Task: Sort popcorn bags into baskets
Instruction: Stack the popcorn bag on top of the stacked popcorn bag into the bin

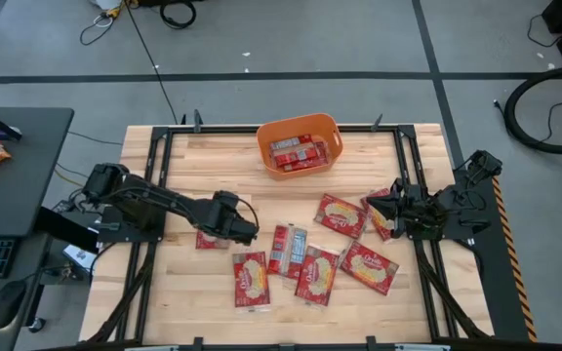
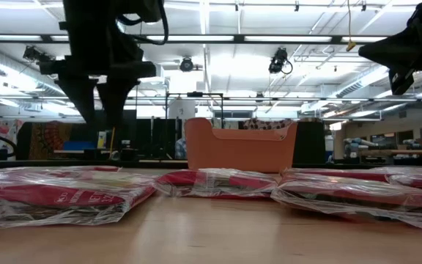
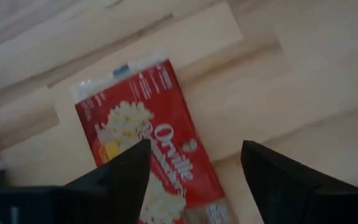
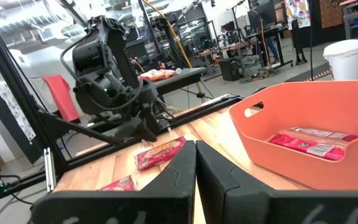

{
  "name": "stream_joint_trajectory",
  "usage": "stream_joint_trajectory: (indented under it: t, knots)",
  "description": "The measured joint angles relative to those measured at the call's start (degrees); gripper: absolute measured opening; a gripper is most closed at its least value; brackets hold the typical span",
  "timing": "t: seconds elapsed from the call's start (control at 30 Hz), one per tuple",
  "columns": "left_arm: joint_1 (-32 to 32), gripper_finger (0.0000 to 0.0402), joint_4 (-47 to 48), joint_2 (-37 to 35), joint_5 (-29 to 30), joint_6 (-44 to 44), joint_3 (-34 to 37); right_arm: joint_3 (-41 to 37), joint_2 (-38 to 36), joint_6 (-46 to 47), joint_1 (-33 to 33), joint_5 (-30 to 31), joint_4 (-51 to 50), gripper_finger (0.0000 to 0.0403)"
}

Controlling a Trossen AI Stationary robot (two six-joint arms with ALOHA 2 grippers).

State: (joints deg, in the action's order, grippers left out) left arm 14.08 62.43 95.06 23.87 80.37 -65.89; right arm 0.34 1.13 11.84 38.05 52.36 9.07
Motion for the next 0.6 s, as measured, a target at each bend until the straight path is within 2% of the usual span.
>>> stream_joint_trajectory:
  t: [0.33,0.6]
  knots:
    - [-0.80,0.0251,-2.26,6.52,3.04,-4.99,0.00,0.00,0.00,0.00,0.01,0.00,0.74,0.0016]
    - [-0.78,0.0243,-2.43,11.90,0.47,-5.11,0.00,0.00,0.00,0.00,0.00,0.01,0.80,0.0016]
